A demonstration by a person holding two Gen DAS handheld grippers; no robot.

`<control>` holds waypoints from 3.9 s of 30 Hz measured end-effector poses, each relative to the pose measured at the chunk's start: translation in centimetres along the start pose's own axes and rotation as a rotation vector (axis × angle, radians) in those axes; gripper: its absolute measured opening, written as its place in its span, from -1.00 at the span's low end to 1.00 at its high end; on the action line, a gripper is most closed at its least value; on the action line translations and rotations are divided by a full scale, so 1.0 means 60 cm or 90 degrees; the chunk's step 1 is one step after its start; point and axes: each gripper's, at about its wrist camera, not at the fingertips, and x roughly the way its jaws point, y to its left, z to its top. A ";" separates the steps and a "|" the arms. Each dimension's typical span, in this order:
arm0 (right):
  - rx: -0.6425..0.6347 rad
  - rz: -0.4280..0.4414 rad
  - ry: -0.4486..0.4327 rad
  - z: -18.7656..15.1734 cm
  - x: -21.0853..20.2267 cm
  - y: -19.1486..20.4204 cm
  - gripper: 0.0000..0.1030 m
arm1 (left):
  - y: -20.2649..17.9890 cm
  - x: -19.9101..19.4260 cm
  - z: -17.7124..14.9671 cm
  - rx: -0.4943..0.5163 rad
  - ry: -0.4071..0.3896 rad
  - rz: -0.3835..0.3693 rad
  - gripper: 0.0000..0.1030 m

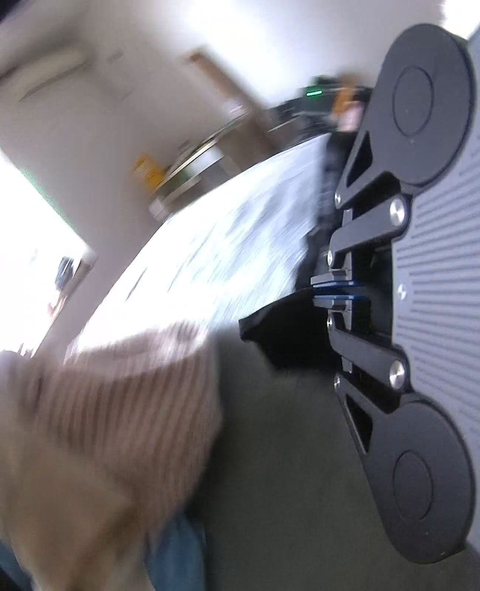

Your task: Fold clothes

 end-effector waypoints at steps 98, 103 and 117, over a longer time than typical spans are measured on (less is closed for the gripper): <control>-0.364 0.029 -0.011 0.085 0.032 0.172 -0.33 | 0.268 -0.157 -0.031 -0.244 0.048 0.357 -0.77; -0.406 -0.061 0.027 0.073 -0.010 0.123 -0.34 | 0.234 -0.126 0.011 -0.166 0.017 0.317 -0.46; -0.395 -0.086 0.111 0.129 0.056 0.057 -0.21 | 0.181 0.086 0.052 0.046 0.062 0.352 -0.19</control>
